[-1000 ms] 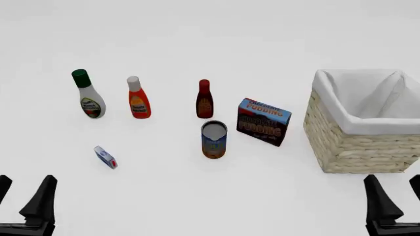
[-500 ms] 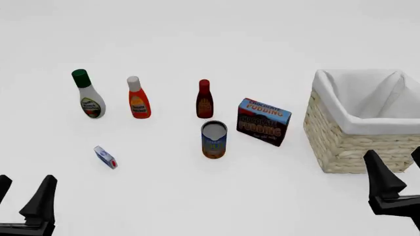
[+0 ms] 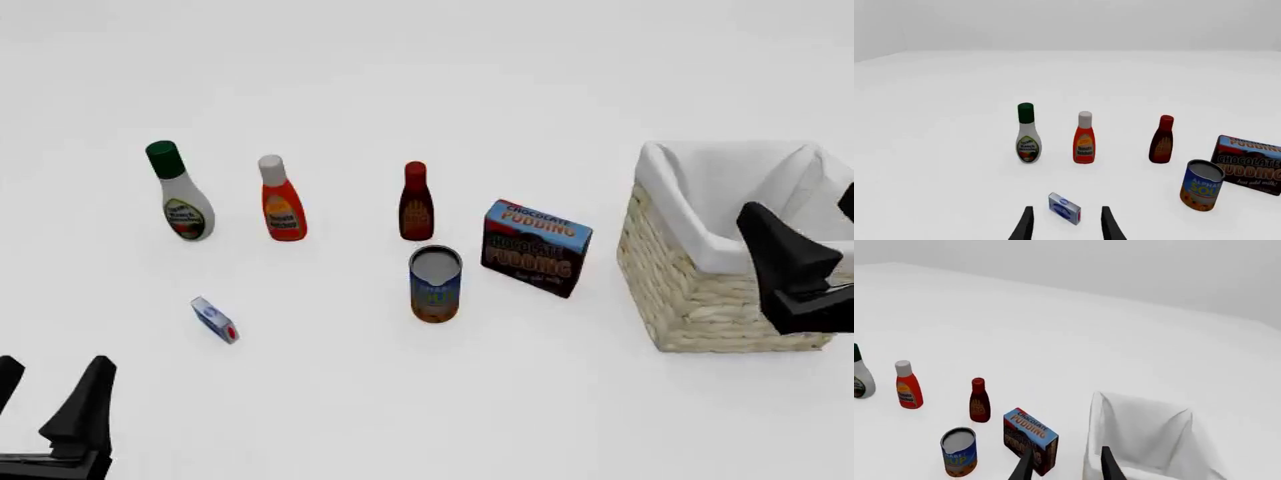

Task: Pick the bbq sauce and place it in the basket.

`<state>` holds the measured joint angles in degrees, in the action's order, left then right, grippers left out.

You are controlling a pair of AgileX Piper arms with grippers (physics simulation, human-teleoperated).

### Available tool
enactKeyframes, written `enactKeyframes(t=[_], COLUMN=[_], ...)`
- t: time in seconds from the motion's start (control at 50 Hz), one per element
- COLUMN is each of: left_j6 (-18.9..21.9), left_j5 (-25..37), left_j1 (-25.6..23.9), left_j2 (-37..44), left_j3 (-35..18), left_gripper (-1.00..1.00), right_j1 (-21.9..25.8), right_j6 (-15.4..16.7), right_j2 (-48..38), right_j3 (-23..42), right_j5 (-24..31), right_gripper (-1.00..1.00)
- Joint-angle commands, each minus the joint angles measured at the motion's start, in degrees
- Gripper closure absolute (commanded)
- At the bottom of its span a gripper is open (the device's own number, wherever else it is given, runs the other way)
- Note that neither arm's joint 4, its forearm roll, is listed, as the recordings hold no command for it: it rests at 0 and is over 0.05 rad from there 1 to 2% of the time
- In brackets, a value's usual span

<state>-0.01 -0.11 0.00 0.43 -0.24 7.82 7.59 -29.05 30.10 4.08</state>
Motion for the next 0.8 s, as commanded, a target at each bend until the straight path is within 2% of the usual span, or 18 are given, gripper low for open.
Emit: enactKeyframes(t=[0.02, 0.14, 0.28, 0.3, 0.38, 0.44, 0.8], left_j6=[-0.01, 0.0, 0.0, -0.01, 0.0, 0.0, 0.01], left_j5=[0.0, 0.0, 0.0, 0.0, 0.0, 0.0, 0.0], left_j1=[0.0, 0.0, -0.01, 0.0, -0.01, -0.01, -0.01], left_j2=[0.01, 0.0, -0.01, 0.01, 0.0, 0.01, 0.0], left_j3=[0.0, 0.0, 0.0, 0.0, 0.0, 0.0, 0.0], left_gripper=[-1.0, -1.0, -1.0, -1.0, -1.0, -1.0, -1.0], right_j1=[2.28, 3.21, 6.63, 7.06, 7.47, 8.25, 12.16], right_j6=[1.03, 0.56, -0.69, -2.17, -1.64, -0.66, -2.85], right_j2=[-6.85, -11.18, -19.74, -21.12, -25.3, -26.56, -37.44], right_j3=[9.38, 13.92, 20.76, 21.88, 24.44, 25.23, 33.21], right_j5=[2.78, 3.83, 4.03, 4.35, 4.09, 3.49, 3.56], right_gripper=[-1.0, -1.0, -1.0, -1.0, -1.0, -1.0, -1.0])
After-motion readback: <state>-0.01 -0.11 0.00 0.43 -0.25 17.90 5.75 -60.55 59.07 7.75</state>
